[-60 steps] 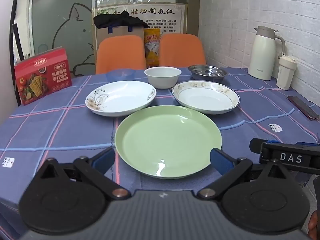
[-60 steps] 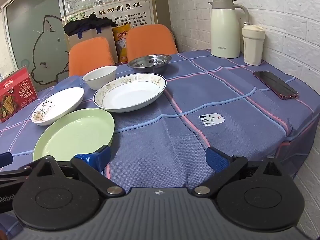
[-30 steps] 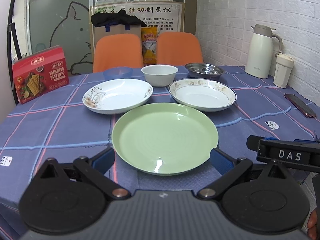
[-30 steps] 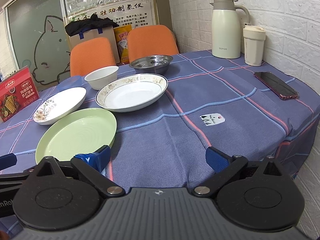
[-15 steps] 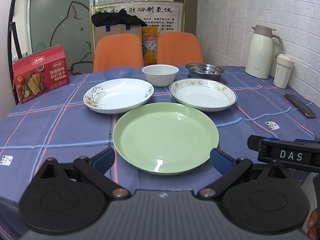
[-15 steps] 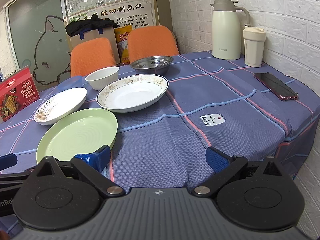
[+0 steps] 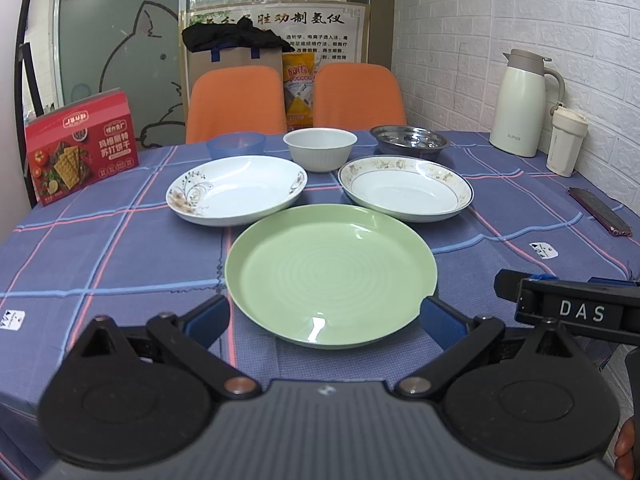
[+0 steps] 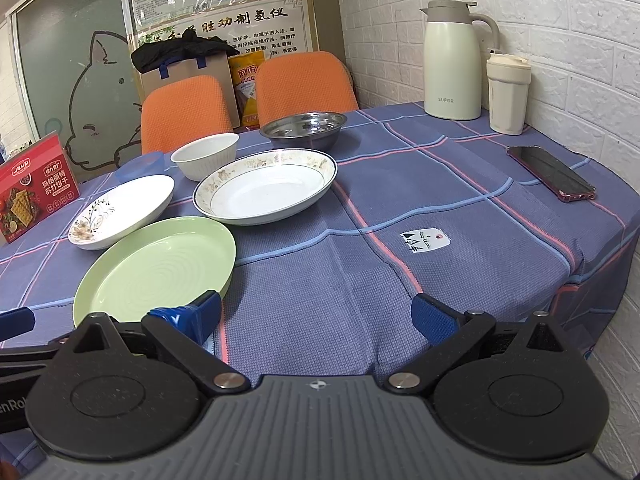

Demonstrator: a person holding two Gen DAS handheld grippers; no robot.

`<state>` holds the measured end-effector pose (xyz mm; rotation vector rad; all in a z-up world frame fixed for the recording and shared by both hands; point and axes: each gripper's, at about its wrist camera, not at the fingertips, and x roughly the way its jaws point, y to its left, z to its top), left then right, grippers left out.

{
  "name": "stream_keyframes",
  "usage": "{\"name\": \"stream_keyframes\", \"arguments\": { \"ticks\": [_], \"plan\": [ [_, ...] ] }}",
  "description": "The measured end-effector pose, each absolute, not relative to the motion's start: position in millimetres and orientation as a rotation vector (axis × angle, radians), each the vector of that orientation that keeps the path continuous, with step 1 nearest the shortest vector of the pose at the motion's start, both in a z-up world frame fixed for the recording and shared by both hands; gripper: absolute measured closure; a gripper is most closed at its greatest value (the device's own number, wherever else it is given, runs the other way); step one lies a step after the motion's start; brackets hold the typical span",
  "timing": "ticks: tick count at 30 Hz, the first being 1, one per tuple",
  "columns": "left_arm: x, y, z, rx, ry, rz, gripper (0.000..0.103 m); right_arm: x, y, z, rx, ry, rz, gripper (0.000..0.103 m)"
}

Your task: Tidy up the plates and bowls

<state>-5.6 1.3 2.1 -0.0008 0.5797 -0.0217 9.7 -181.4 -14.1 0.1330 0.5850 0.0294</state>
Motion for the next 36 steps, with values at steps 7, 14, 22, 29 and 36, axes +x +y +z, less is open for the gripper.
{"name": "stream_keyframes", "arguments": {
  "ticks": [7,14,22,29,36],
  "plan": [
    [-6,1,2,-0.001,0.580,-0.022,0.003,10,-181,-14,0.134,0.585,0.029,0.014],
    [-3,4,1,-0.004,0.586,-0.013,0.003,10,-180,-14,0.132,0.589,0.035,0.014],
    [-1,6,0,-0.008,0.593,-0.013,0.003,12,-179,-16,0.127,0.594,0.034,0.014],
    [8,7,1,-0.003,0.606,-0.008,0.003,19,-179,-14,0.134,0.598,0.033,0.014],
    [23,13,6,-0.002,0.618,0.014,0.003,33,-174,-11,0.131,0.619,0.037,0.014]
  ]
}}
